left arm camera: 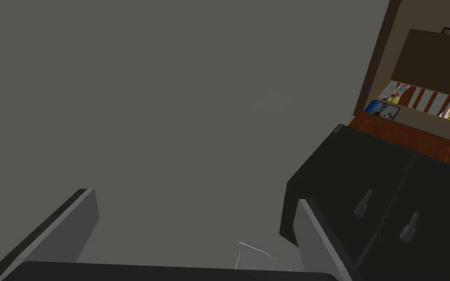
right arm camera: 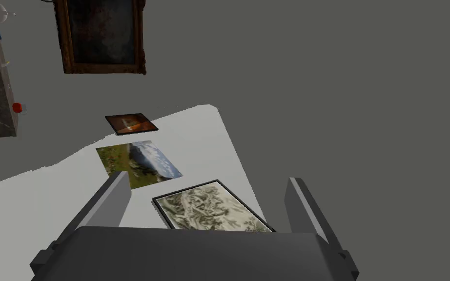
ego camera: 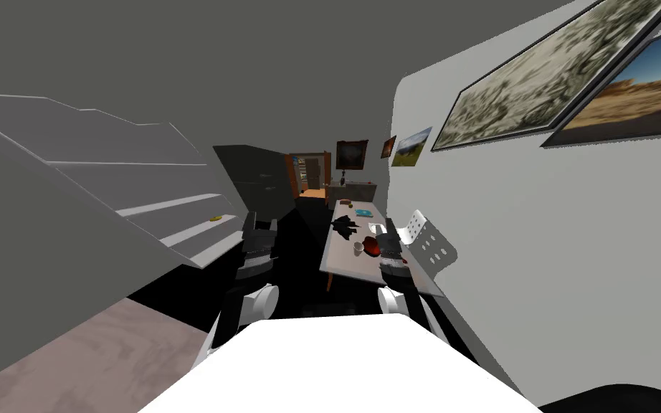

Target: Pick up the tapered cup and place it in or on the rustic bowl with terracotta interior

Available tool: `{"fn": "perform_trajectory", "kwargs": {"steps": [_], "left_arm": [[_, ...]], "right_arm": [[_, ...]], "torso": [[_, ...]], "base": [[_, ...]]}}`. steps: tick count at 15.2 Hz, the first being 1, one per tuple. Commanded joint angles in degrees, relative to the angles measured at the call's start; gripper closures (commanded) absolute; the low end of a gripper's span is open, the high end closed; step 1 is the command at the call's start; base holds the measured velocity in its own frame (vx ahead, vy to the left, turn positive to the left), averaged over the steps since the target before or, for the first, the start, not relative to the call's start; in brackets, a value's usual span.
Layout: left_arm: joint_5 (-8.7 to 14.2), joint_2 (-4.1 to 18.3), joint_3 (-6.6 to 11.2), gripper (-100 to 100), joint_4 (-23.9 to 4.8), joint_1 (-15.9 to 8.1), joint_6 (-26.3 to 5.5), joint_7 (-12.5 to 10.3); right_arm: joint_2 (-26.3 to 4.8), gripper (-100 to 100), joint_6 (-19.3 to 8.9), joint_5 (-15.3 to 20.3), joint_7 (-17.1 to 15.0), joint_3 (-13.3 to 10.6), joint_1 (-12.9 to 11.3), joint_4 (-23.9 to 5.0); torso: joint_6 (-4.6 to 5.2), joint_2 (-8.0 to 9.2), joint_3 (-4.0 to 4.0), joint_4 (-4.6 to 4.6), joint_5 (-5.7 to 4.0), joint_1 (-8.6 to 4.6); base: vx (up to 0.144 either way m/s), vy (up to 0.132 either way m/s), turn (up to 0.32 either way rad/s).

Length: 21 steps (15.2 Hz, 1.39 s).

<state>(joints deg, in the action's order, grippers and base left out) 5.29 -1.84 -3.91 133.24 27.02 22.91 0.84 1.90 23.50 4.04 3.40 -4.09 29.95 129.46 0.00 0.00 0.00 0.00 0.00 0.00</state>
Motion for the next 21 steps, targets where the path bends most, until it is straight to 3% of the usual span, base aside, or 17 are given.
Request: {"fn": "perform_trajectory", "kwargs": {"steps": [1, 5, 11, 12, 17, 18, 21], "left_arm": [[0.0, 0.0, 0.00, 0, 0.0, 0.0, 0.0, 0.0], [0.0, 0.0, 0.00, 0, 0.0, 0.0, 0.0, 0.0], [0.0, 0.0, -0.01, 0, 0.0, 0.0, 0.0, 0.0], [0.0, 0.0, -0.01, 0, 0.0, 0.0, 0.0, 0.0], [0.0, 0.0, -0.02, 0, 0.0, 0.0, 0.0, 0.0], [0.0, 0.0, -0.02, 0, 0.0, 0.0, 0.0, 0.0], [0.0, 0.0, -0.02, 0, 0.0, 0.0, 0.0, 0.0]], "right_arm": [[-2.3, -100, 0.2, 0.4, 0.0, -0.4, 0.0, -0.5], [-5.9, -100, 0.6, 1.3, -0.1, -1.4, 0.0, -1.7], [-13.6, -100, 2.1, 4.4, 0.0, -4.6, -0.6, -6.2], [-13.6, -100, 2.1, 4.4, 0.0, -4.6, -0.6, -6.2], [-19.7, -100, 3.2, 7.4, 0.4, -7.7, -1.7, -11.3], [-21.4, -100, 3.6, 8.5, 0.6, -8.7, -2.2, -13.4], [-24.0, -100, 3.9, 9.5, 0.8, -9.9, -2.8, -15.7]], "torso": [[0.00, 0.00, 0.00, 0.00, 0.00, 0.00], [-0.01, 0.20, 0.11, 0.04, 0.02, 0.11], [-0.01, 0.24, 0.14, 0.05, 0.08, 0.36], [-0.03, 0.22, 0.13, 0.05, 0.08, 0.40], [-0.05, 0.18, 0.10, 0.04, 0.11, 0.54], [-0.03, 0.17, 0.10, 0.04, 0.12, 0.54], [-0.03, 0.16, 0.09, 0.03, 0.11, 0.50]], "base": [[-0.014, 0.007, 0.019], [-0.049, 0.032, 0.036], [-0.059, 0.082, 0.080], [-0.046, 0.097, 0.088], [-0.041, 0.118, 0.139], [-0.031, 0.131, 0.183], [-0.029, 0.113, 0.140]]}}
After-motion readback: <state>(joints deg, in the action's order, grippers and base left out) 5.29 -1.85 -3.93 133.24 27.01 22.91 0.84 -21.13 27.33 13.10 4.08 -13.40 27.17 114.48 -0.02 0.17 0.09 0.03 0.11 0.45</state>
